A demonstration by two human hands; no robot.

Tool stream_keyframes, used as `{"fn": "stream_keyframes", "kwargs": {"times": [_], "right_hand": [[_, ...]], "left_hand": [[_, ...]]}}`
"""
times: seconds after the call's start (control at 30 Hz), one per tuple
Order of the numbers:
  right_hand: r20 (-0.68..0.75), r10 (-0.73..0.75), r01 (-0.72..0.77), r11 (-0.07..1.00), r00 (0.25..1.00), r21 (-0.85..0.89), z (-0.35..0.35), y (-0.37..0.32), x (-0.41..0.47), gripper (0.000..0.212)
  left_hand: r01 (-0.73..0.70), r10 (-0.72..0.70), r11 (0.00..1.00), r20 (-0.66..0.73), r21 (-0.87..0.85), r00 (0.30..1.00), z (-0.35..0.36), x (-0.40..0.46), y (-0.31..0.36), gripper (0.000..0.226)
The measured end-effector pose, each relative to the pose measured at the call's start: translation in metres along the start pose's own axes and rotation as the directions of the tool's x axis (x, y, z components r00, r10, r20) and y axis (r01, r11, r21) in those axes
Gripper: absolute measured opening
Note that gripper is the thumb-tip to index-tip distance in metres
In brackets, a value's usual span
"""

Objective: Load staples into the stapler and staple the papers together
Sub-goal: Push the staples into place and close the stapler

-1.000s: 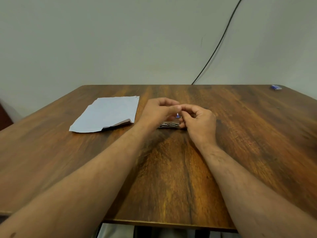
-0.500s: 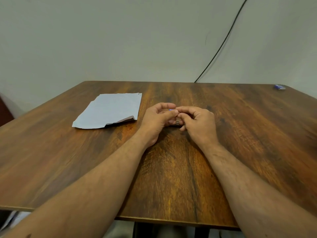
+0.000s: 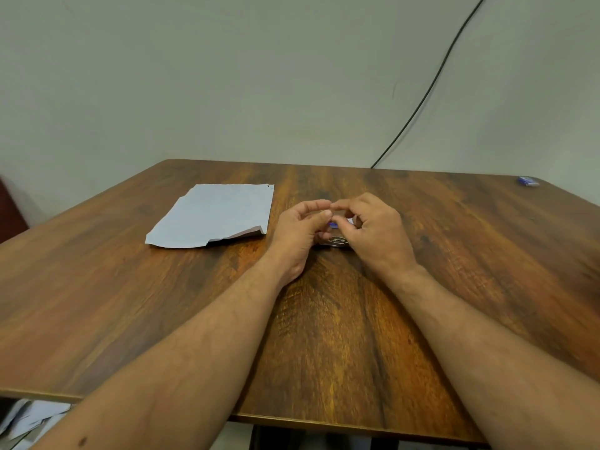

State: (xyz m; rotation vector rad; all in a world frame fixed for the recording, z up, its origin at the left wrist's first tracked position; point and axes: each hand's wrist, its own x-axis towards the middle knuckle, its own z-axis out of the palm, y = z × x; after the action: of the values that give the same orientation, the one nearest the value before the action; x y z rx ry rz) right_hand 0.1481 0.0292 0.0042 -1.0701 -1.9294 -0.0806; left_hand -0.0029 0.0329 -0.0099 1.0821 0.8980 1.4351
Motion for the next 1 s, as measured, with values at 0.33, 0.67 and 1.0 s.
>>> {"fn": "stream_keyframes", "kwargs": {"times": [0.33, 0.67, 1.0], "right_hand": [[0.013, 0.127, -0.128, 0.991, 0.992, 0.043, 0.005, 0.016, -0.006, 0.012], [0.089, 0.155, -0.149, 0.986, 0.984, -0.070, 0.002, 0.019, -0.008, 0.010], [0.181, 0.087, -0.035, 0.962, 0.980, -0.271, -0.003, 0.014, -0.003, 0.014]], "left_hand": [[-0.063, 0.073, 0.988, -0.062, 0.139, 0.995, 0.003, -0.002, -0.002, 0.024], [-0.107, 0.317, 0.629, -0.128, 0.770, 0.940, 0.012, -0.010, -0.004, 0.035], [0.023, 0.178, 0.406, -0.103, 0.914, 0.978, 0.019, -0.014, 0.000, 0.025]]}}
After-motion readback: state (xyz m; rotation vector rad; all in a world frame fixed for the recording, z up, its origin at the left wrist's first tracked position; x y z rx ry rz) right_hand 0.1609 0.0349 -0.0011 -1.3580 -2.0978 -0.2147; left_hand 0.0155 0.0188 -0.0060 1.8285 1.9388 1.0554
